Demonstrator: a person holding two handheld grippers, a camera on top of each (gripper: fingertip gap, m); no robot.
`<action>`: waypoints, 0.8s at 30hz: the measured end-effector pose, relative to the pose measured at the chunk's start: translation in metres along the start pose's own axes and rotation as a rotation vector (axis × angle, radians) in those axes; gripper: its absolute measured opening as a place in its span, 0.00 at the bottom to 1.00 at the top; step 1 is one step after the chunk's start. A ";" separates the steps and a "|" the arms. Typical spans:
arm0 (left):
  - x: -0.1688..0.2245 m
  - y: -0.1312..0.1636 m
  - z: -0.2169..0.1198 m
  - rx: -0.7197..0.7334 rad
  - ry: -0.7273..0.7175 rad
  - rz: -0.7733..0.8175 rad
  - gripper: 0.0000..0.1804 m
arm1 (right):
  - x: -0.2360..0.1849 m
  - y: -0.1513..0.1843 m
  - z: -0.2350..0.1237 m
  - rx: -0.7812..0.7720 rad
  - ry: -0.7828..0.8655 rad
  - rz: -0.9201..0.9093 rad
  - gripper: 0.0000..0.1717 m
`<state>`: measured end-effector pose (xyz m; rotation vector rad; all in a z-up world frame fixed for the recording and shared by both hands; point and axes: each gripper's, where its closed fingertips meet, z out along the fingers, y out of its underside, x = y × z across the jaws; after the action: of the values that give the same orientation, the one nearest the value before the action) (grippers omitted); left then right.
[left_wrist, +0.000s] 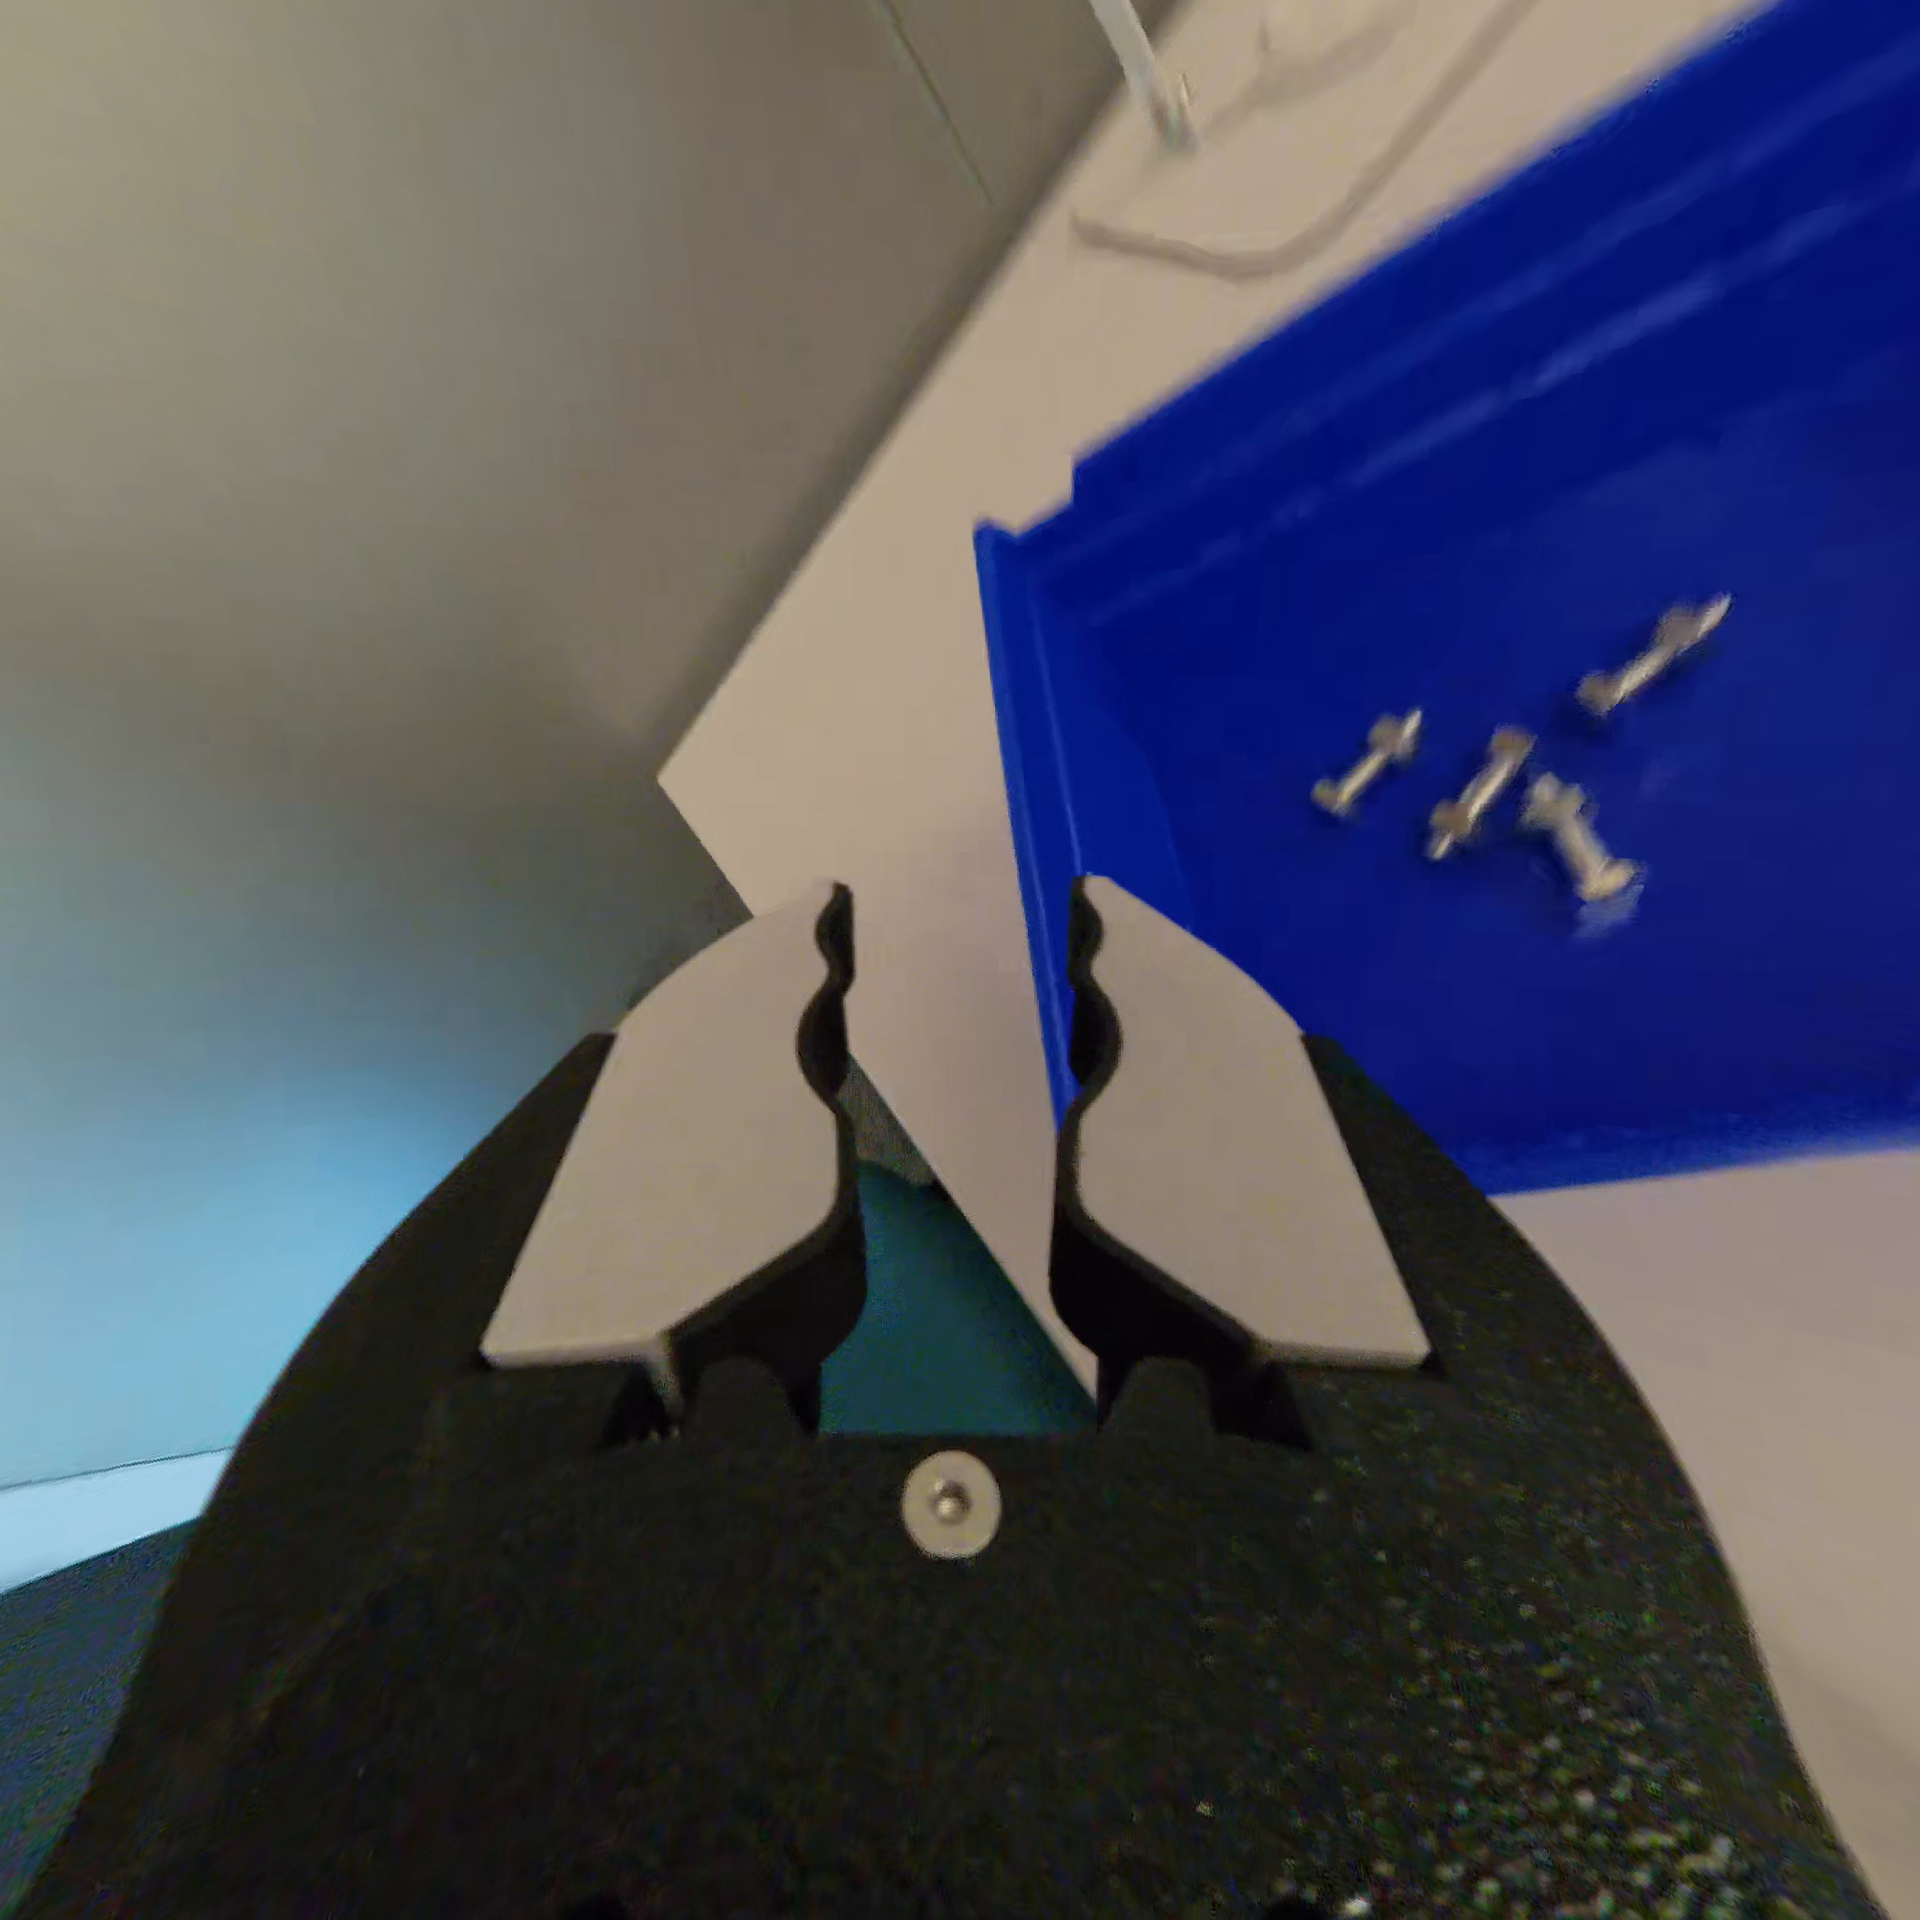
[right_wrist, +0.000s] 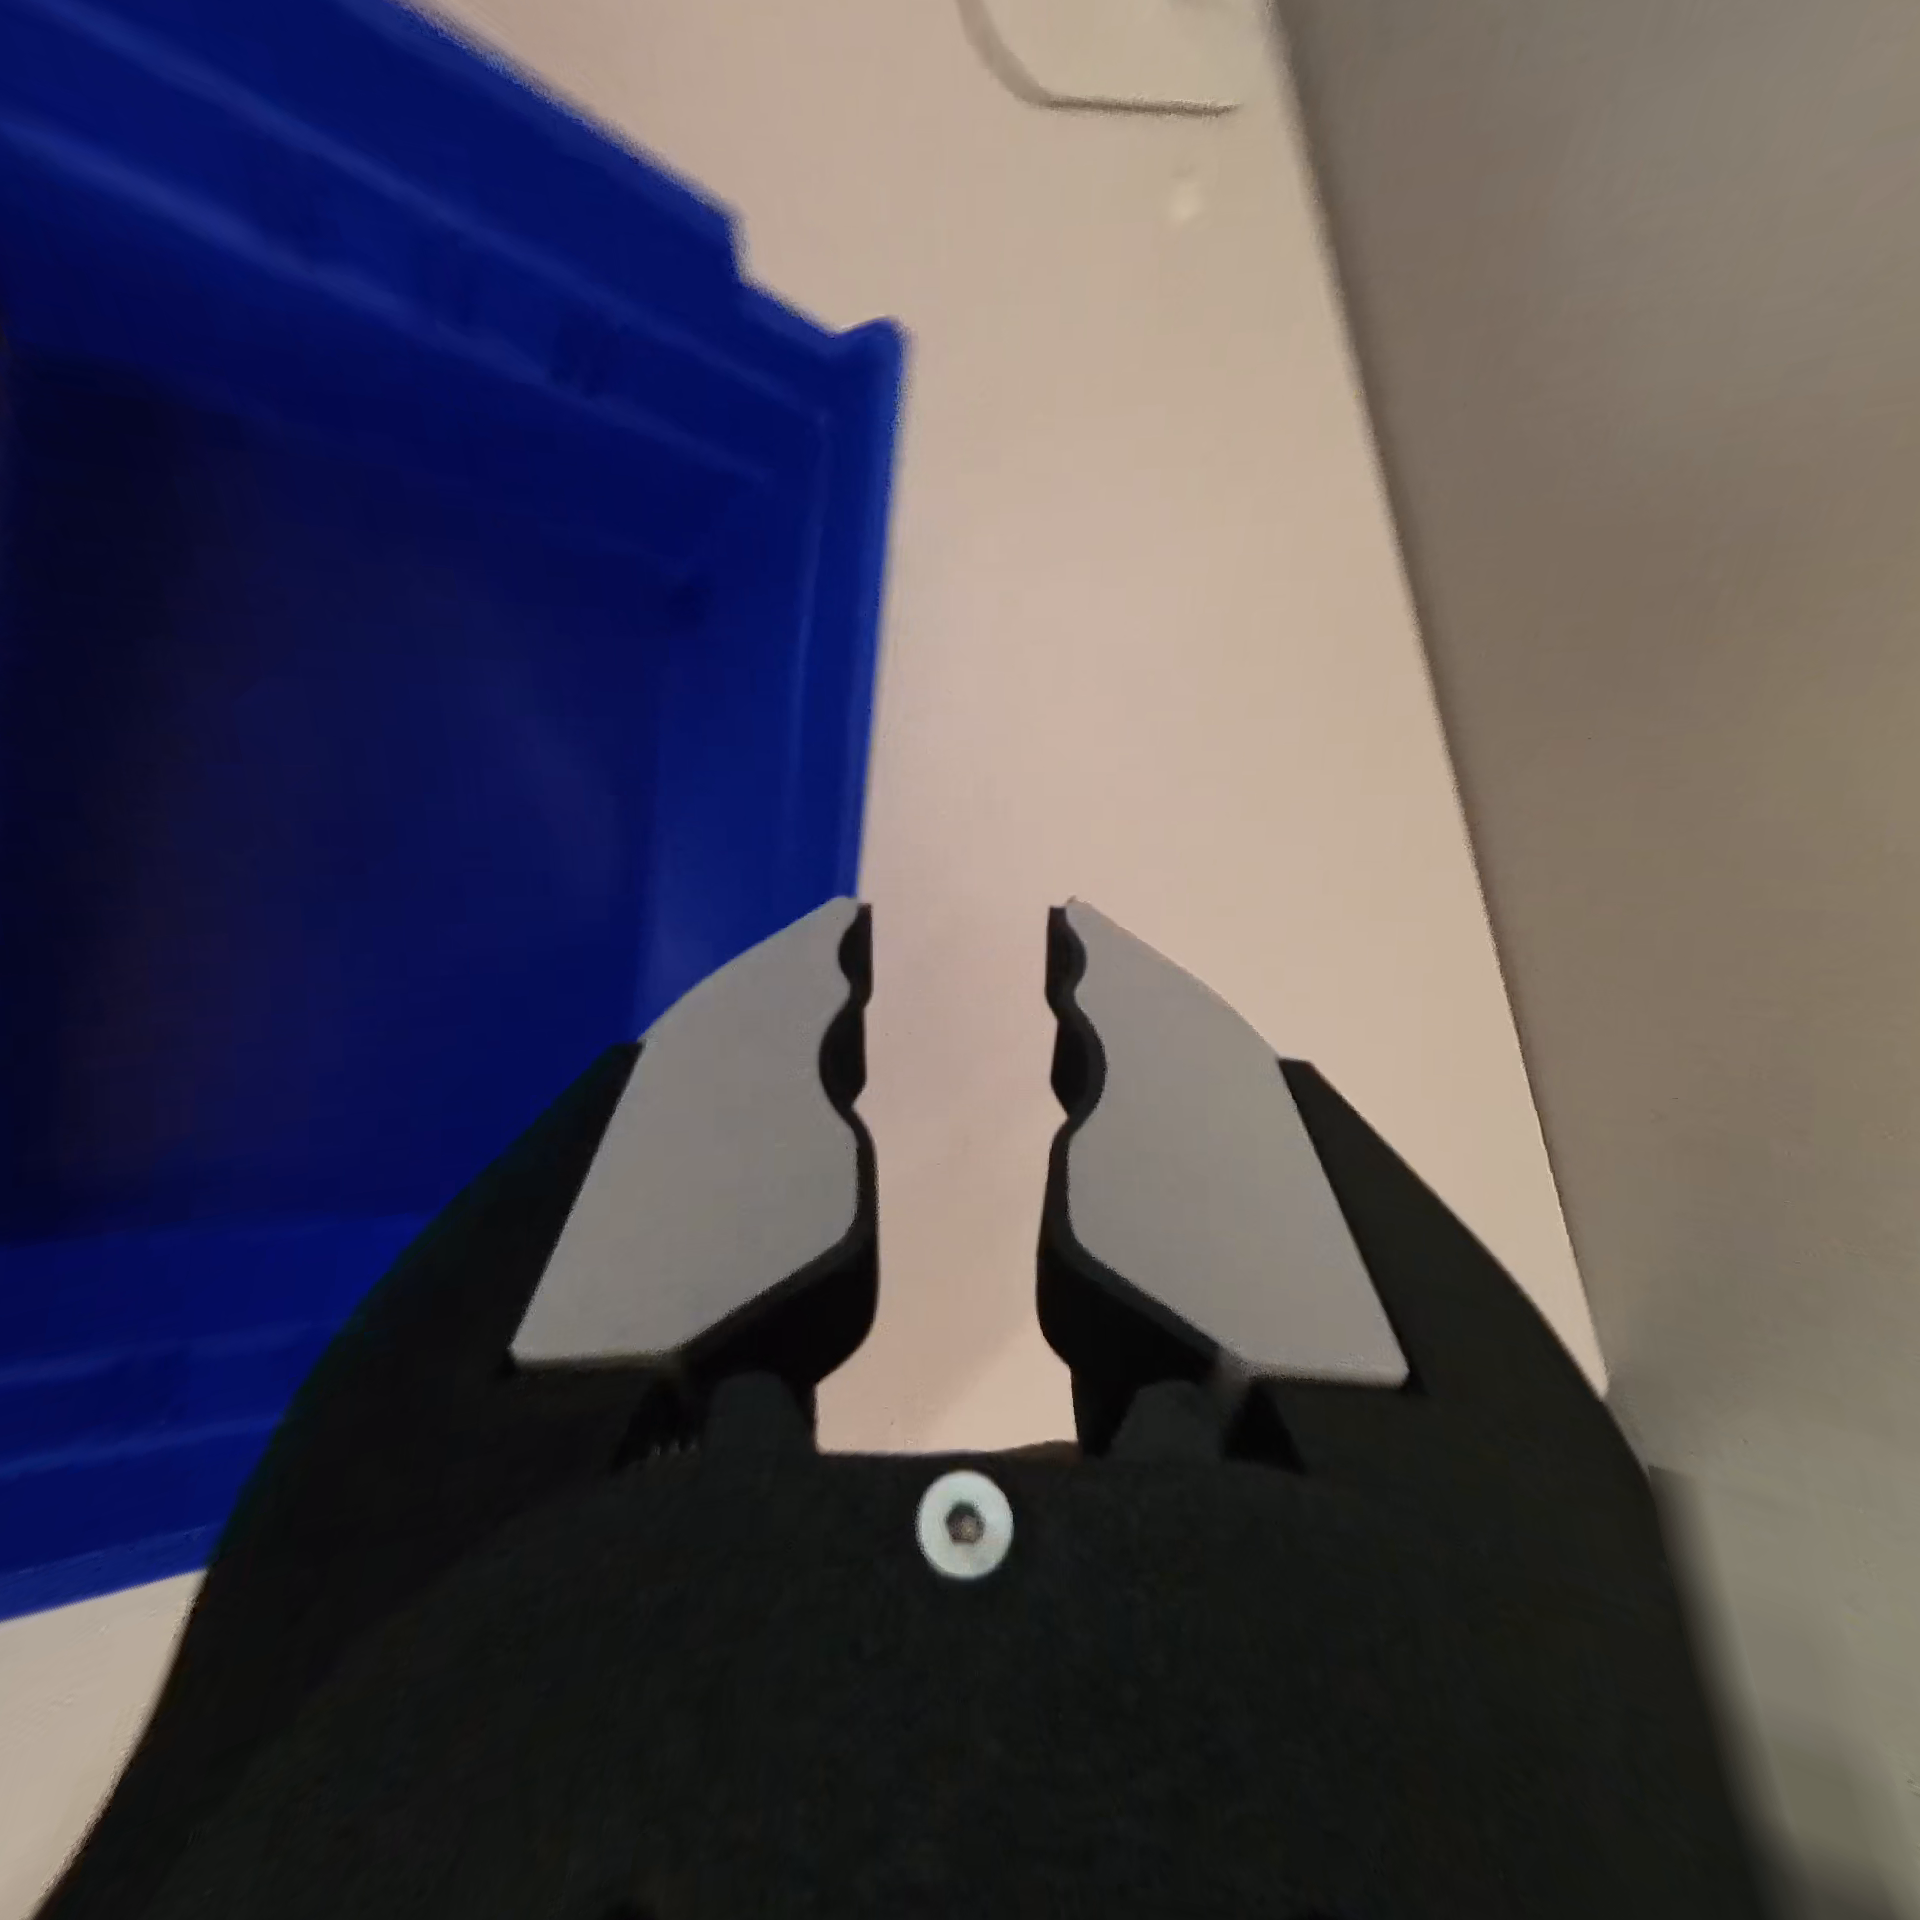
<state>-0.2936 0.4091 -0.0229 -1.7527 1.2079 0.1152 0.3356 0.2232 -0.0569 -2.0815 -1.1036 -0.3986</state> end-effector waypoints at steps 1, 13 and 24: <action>0.003 -0.009 -0.007 0.030 -0.021 -0.040 0.24 | 0.006 0.000 -0.011 0.030 0.047 0.073 0.20; 0.182 -0.067 -0.086 0.274 -0.186 -0.787 0.45 | -0.110 0.016 -0.127 0.330 0.204 0.869 0.55; 0.236 -0.051 -0.064 0.142 -0.365 -0.822 0.48 | -0.188 -0.014 -0.124 0.292 0.187 0.838 0.67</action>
<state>-0.1623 0.2059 -0.0850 -1.8660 0.1810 -0.1323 0.2226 0.0283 -0.0727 -1.9834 -0.1108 -0.0081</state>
